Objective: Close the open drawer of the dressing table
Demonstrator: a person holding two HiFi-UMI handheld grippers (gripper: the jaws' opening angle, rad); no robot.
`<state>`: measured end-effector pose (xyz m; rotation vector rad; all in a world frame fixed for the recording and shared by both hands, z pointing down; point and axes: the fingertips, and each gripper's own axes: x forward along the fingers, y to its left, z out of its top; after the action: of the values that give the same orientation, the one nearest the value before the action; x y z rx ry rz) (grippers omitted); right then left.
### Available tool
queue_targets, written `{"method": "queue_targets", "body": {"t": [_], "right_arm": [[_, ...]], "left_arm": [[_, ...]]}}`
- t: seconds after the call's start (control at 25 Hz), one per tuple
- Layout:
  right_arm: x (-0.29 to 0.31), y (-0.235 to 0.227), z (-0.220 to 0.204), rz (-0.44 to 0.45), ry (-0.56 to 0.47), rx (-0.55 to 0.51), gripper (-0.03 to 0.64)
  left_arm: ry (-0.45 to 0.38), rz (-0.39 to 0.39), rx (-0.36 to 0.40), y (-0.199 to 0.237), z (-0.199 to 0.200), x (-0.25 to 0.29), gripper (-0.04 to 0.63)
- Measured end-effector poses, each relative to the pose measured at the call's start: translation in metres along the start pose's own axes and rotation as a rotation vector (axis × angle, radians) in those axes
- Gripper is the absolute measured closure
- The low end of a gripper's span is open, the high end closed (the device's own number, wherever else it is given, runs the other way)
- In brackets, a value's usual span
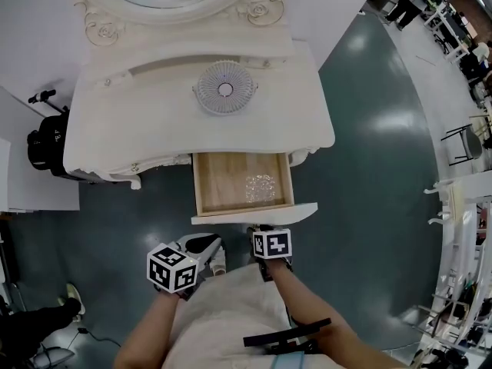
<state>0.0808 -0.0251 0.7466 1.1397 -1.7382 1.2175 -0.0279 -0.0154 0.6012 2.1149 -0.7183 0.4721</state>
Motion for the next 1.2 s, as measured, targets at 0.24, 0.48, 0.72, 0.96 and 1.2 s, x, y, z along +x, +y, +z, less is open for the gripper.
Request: {"method": "queue_targets", "body": {"t": [0.24,0.48,0.72,0.96,1.2], "right_arm": [[0.002,0.000,-0.001,-0.056,0.008,-0.036,0.448],[0.002,-0.004,0.002,-0.064,0.011,-0.044,0.477],[0.005,-0.006,0.011,-0.064,-0.004,-0.066,0.492],[0.007,-0.007,0.019,-0.053,-0.003,-0.078,0.492],[0.008,-0.007,0.024,-0.039,0.004,-0.086,0.492]], "left_arm": [[0.039,0.003,0.000,-0.002,-0.006,0.007,0.584],[0.036,0.001,0.002,-0.005,-0.004,0.009,0.584],[0.031,0.012,-0.004,-0.002,-0.004,0.009,0.584],[0.031,0.022,-0.010,0.001,-0.002,0.013,0.584],[0.029,0.028,-0.010,0.003,0.003,0.018,0.584]]}}
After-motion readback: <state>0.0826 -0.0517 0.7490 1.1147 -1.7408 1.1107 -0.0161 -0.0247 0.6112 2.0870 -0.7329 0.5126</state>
